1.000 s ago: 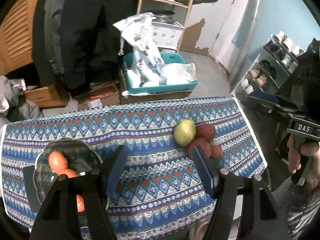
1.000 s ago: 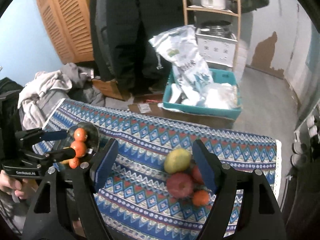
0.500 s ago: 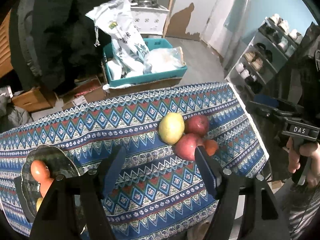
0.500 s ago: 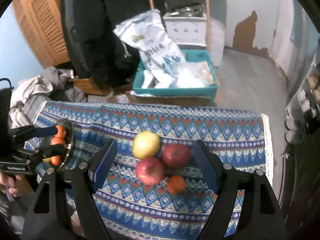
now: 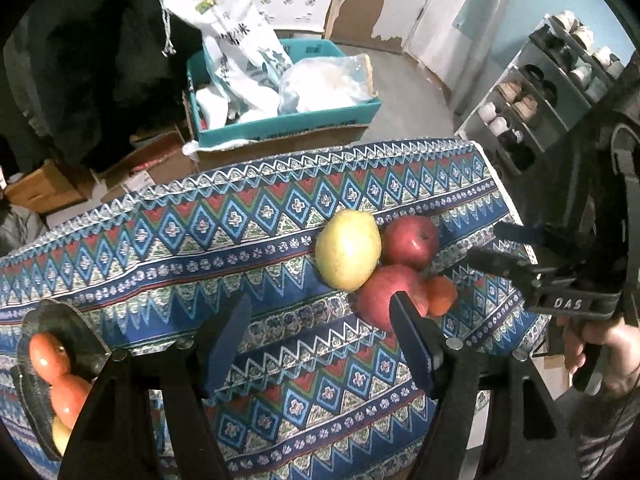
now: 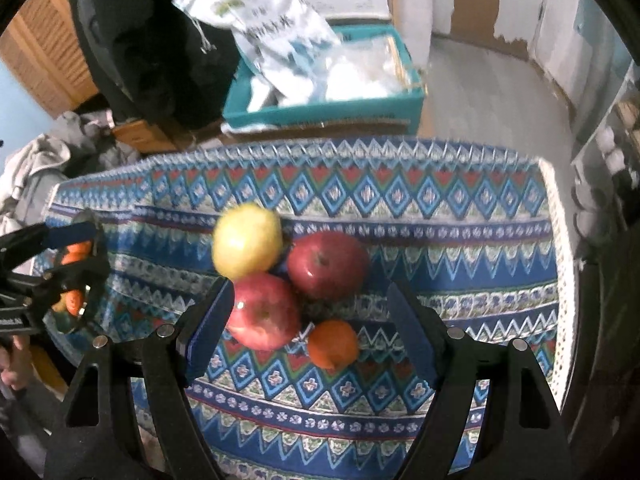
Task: Organize fruits
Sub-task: 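Grasp the yellow pear with the left tool while the right tool grasps a red apple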
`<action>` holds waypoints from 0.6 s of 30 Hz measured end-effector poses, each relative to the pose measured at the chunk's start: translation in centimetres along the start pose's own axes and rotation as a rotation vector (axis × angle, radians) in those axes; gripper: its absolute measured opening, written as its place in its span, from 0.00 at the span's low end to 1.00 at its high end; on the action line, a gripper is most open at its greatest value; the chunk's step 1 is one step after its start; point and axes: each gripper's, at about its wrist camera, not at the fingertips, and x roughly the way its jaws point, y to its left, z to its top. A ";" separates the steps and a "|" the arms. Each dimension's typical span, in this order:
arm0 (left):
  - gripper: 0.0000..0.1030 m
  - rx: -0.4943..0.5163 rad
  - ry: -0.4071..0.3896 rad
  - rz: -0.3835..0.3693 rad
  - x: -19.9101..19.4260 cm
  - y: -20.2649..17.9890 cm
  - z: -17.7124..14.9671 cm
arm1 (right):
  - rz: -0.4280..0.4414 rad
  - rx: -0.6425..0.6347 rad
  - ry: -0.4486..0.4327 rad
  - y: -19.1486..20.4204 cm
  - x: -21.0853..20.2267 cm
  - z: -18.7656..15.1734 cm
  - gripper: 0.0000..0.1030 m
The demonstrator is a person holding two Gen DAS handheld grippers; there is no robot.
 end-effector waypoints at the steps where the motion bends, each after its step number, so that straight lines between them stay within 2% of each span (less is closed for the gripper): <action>1: 0.71 -0.002 0.009 0.002 0.6 0.0 0.2 | 0.003 0.007 0.010 -0.2 0.5 0.0 0.77; 10: 0.71 0.005 0.053 -0.003 4.7 -0.3 1.6 | 0.001 0.046 0.067 -1.3 5.0 1.1 0.77; 18: 0.71 0.012 0.070 -0.005 6.6 -0.2 2.3 | 0.003 0.049 0.117 -1.5 8.3 1.5 0.77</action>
